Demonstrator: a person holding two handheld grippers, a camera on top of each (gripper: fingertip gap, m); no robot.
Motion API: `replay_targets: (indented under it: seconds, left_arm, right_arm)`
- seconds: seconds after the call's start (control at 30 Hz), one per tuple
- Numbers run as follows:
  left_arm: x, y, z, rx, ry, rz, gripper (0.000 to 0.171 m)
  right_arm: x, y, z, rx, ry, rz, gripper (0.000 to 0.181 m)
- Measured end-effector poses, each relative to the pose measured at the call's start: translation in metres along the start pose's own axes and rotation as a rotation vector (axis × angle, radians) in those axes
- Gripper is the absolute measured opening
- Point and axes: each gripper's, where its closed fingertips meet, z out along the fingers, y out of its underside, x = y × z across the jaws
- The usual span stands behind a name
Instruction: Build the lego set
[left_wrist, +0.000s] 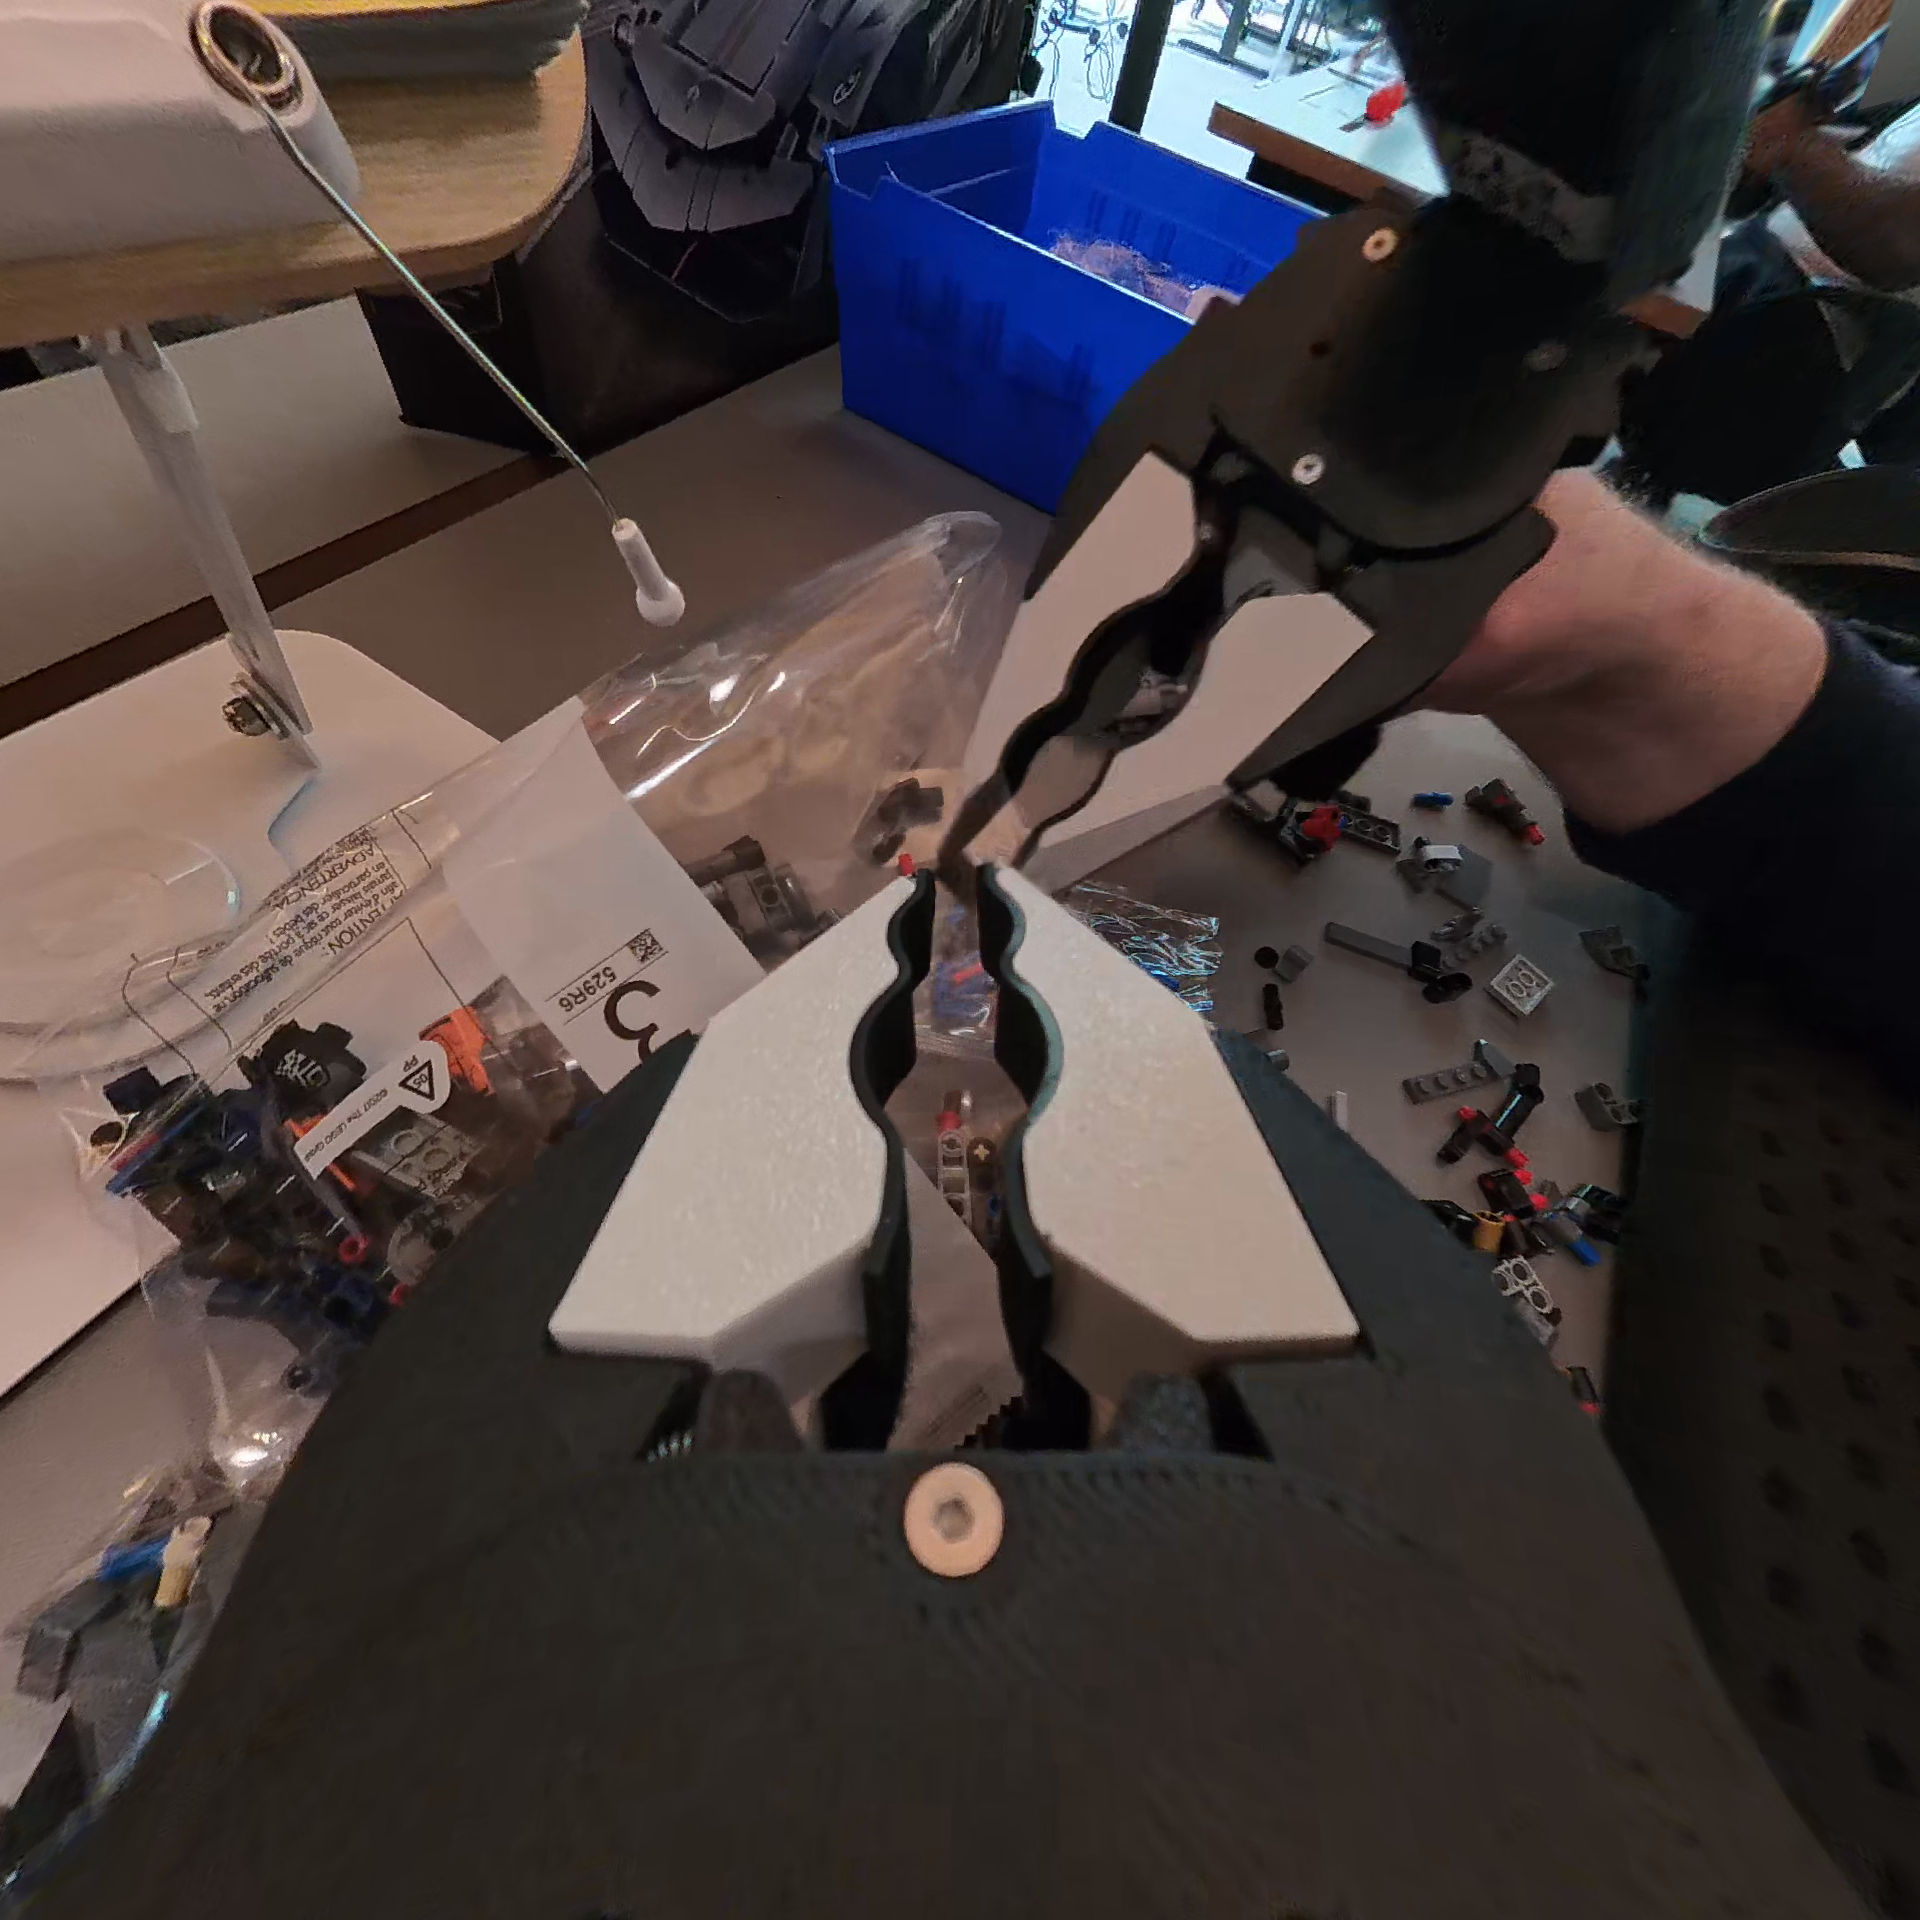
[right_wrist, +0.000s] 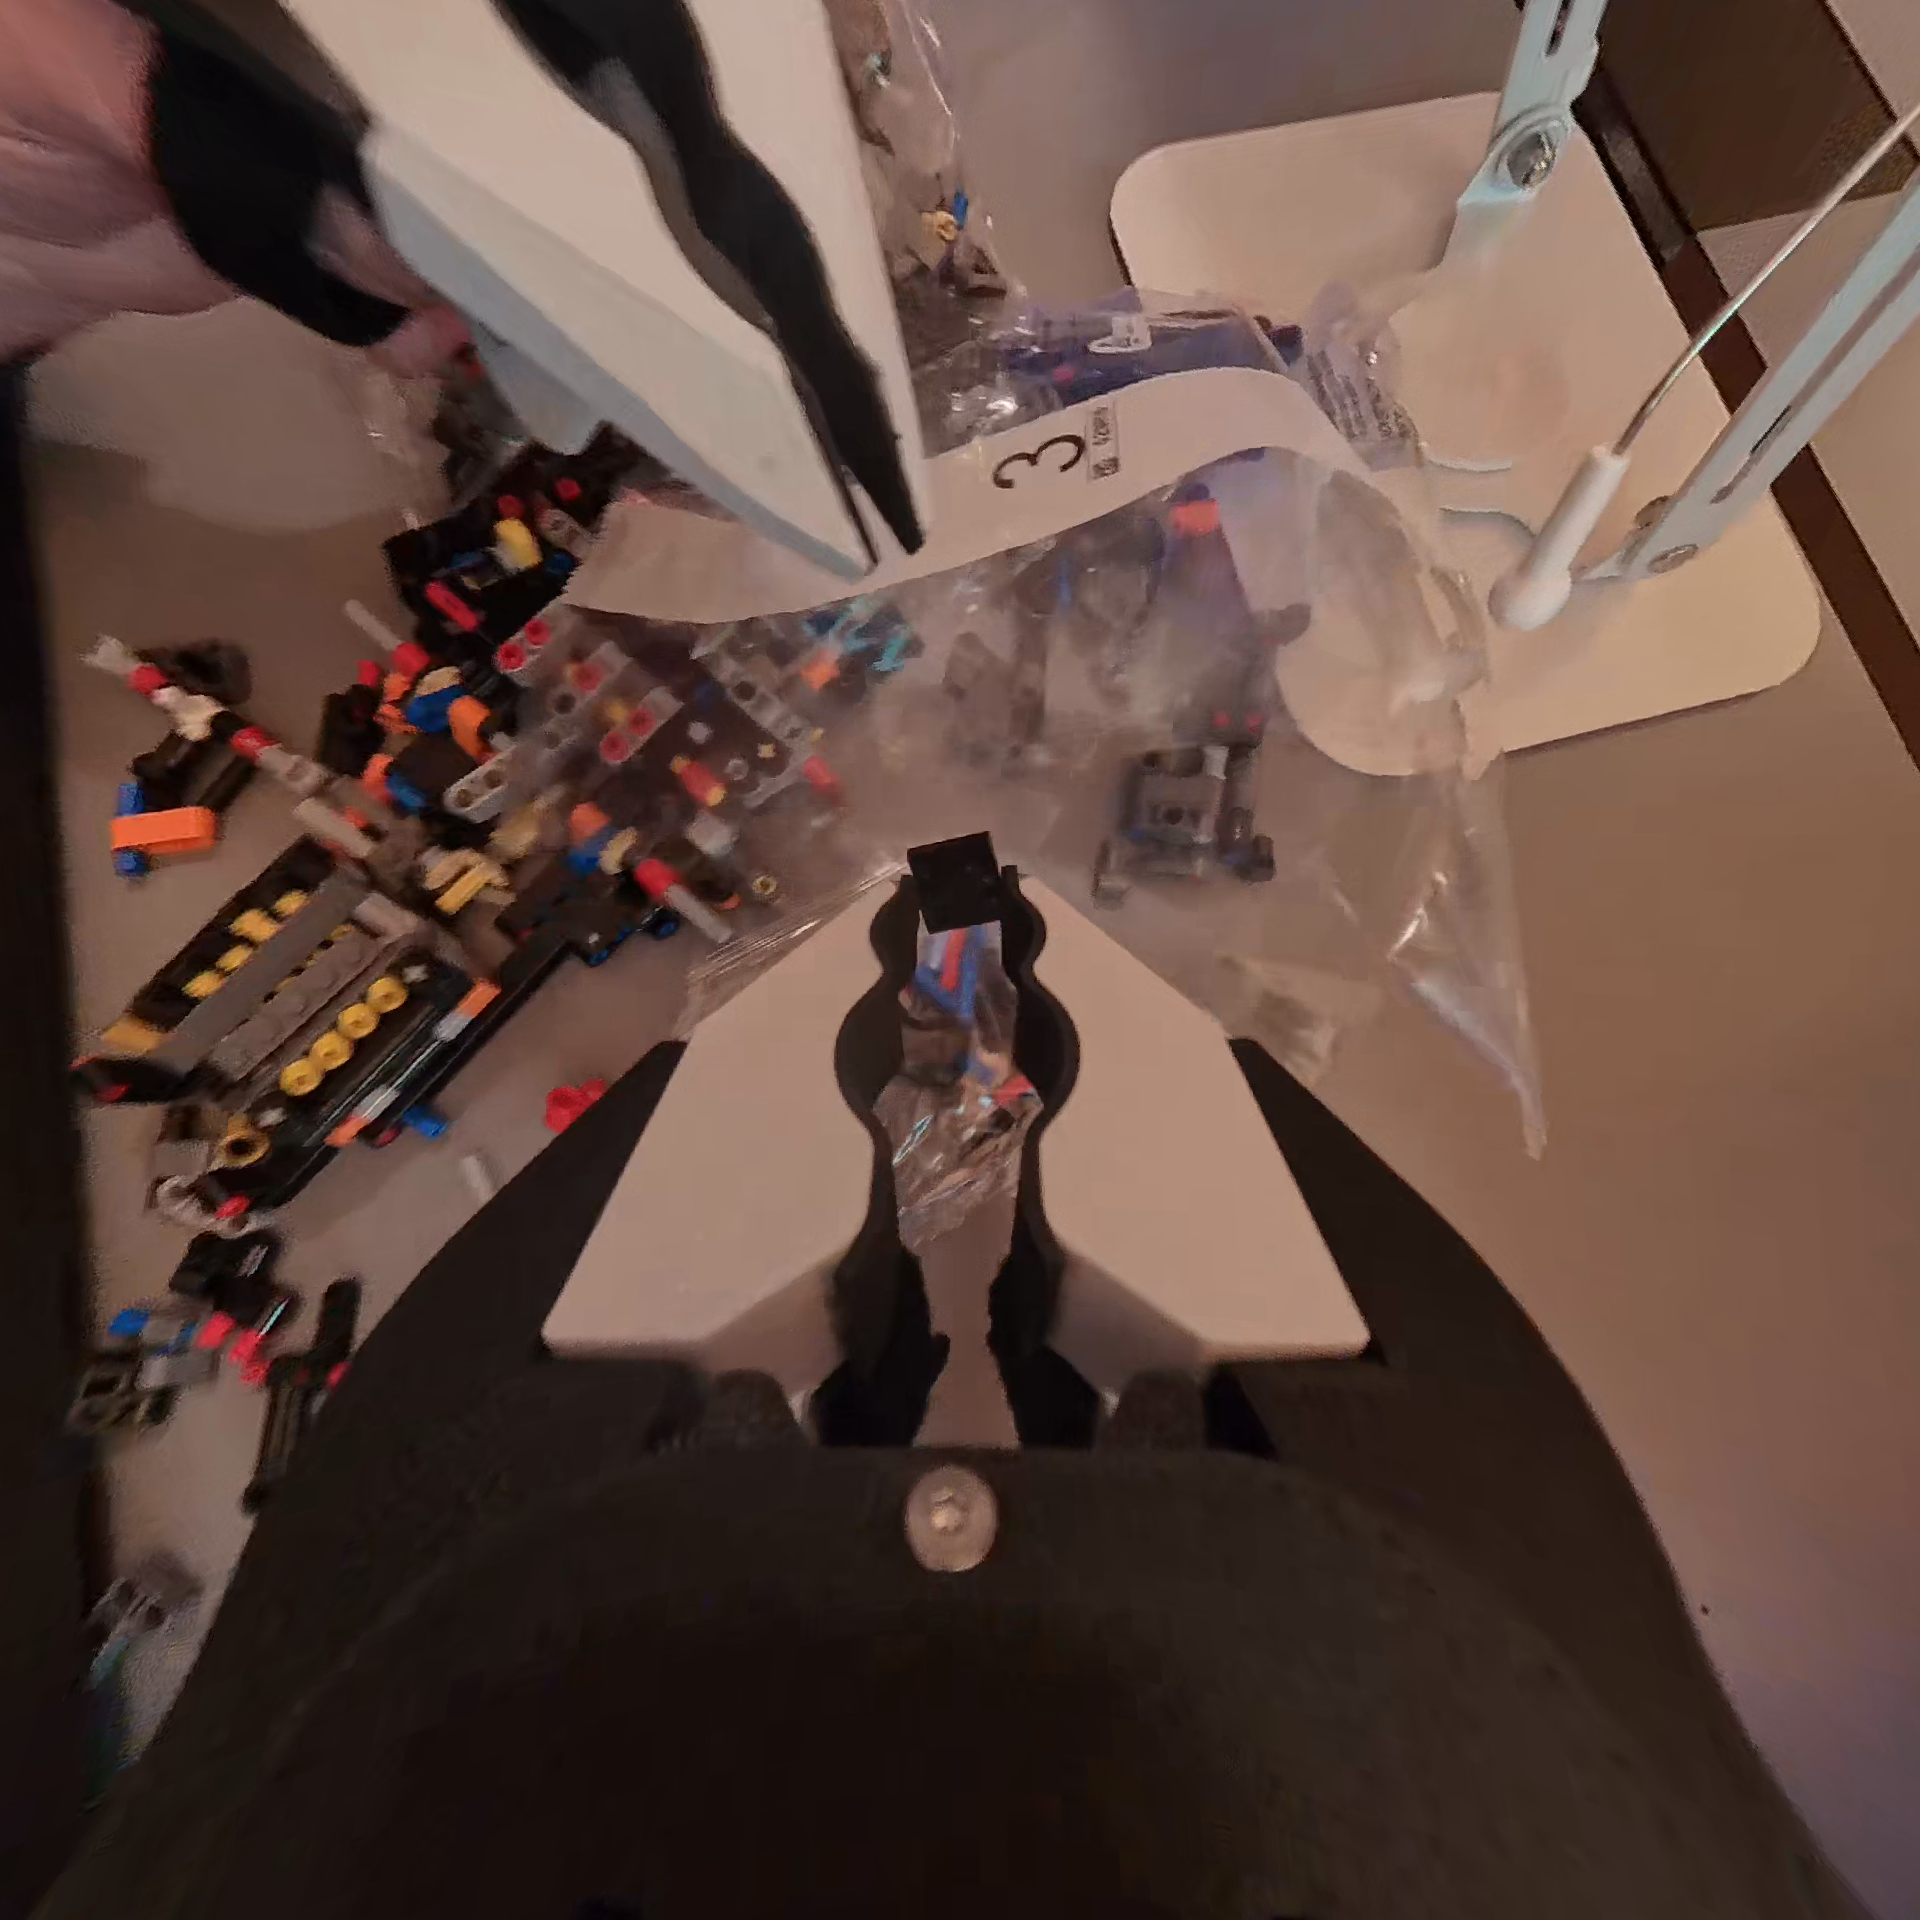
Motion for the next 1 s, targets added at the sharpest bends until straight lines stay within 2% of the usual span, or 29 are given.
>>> replay_targets:
  seconds: [0.03, 0.23, 0.3, 0.47, 0.57, 0.67, 0.8, 1.0]
  left_arm:
    - [0.000, 0.000, 0.000, 0.001, -0.001, 0.001, 0.005]
    - [0.000, -0.001, -0.001, 0.004, -0.004, -0.001, 0.006]
    - [0.000, -0.001, 0.000, 0.003, -0.005, 0.000, 0.006]
    - [-0.002, 0.000, 0.001, 0.000, -0.011, -0.003, 0.006]
    - [-0.003, 0.001, 0.000, 0.000, -0.013, -0.006, 0.006]
    - [-0.003, 0.001, 0.000, 0.002, -0.014, -0.007, 0.006]
    - [-0.003, 0.001, -0.002, 0.005, -0.012, -0.006, 0.006]
    - [0.001, -0.001, -0.003, 0.007, -0.002, -0.001, 0.006]
  right_arm:
    - [0.004, 0.000, 0.006, -0.004, 0.012, 0.010, 0.012]
    - [0.020, -0.002, 0.025, 0.012, 0.046, 0.059, 0.013]
    - [0.025, -0.006, 0.024, 0.030, 0.077, 0.068, 0.013]
    - [0.022, -0.017, 0.024, 0.085, 0.046, 0.109, 0.013]
    - [0.019, -0.027, 0.021, 0.128, 0.028, 0.130, 0.022]
    - [0.020, -0.027, 0.014, 0.143, 0.024, 0.138, 0.023]
    - [0.014, -0.014, -0.003, 0.099, -0.030, 0.138, 0.019]
    - [-0.020, 0.041, -0.029, -0.139, -0.135, 0.016, 0.020]
